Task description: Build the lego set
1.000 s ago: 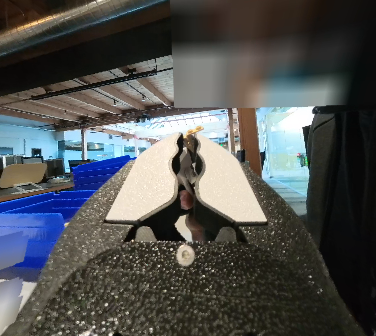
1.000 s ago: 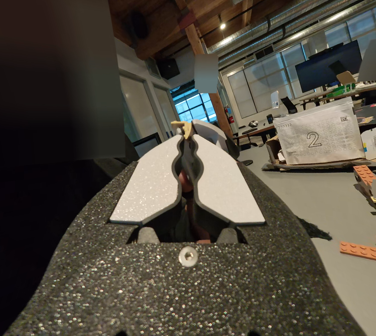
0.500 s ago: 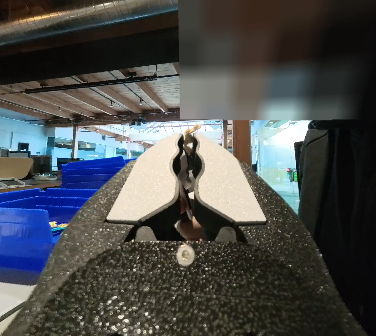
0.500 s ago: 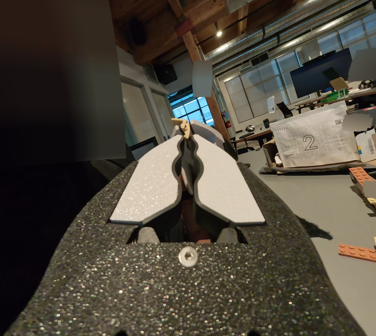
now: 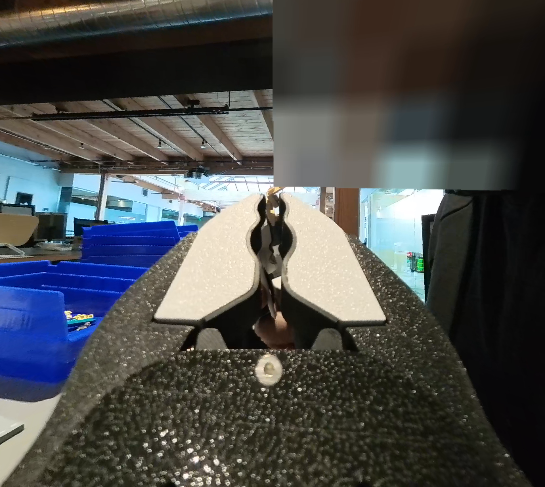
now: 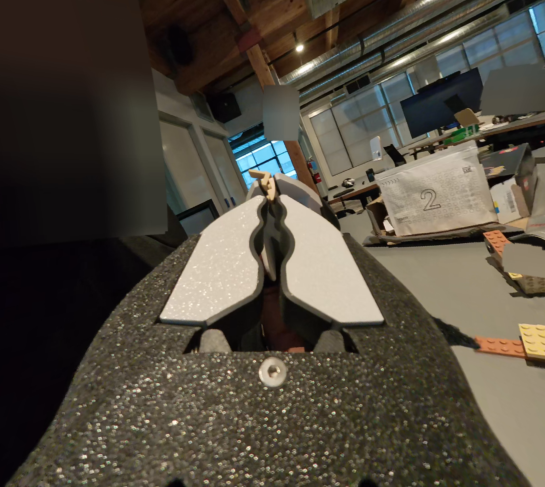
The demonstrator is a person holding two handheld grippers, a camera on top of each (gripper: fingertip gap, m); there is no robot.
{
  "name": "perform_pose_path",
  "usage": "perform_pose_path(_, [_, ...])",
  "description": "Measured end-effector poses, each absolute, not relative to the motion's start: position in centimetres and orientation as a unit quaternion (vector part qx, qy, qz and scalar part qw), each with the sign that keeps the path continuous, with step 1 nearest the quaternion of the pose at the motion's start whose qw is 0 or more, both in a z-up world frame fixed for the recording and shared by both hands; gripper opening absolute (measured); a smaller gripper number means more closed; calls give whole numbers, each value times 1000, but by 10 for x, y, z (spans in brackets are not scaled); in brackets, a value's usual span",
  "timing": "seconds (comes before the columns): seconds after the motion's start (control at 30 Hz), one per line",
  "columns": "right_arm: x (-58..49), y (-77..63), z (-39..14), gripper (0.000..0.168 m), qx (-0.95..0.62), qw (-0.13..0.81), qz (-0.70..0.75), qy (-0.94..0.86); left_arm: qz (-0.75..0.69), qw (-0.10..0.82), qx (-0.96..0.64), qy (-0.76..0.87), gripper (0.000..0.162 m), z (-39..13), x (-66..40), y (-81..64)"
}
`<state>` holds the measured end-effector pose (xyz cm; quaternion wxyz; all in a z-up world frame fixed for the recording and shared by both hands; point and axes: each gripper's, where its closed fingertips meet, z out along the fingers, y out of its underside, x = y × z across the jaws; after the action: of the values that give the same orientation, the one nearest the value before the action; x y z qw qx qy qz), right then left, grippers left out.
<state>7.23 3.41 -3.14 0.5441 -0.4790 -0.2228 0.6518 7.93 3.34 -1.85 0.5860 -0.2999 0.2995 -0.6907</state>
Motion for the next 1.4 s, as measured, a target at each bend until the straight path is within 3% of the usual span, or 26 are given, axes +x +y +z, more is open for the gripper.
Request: perform_pose_path(1.4, [101,59,-69,4,-487,594,640,-8,-759,475,-403,192,4,-57,95,61])
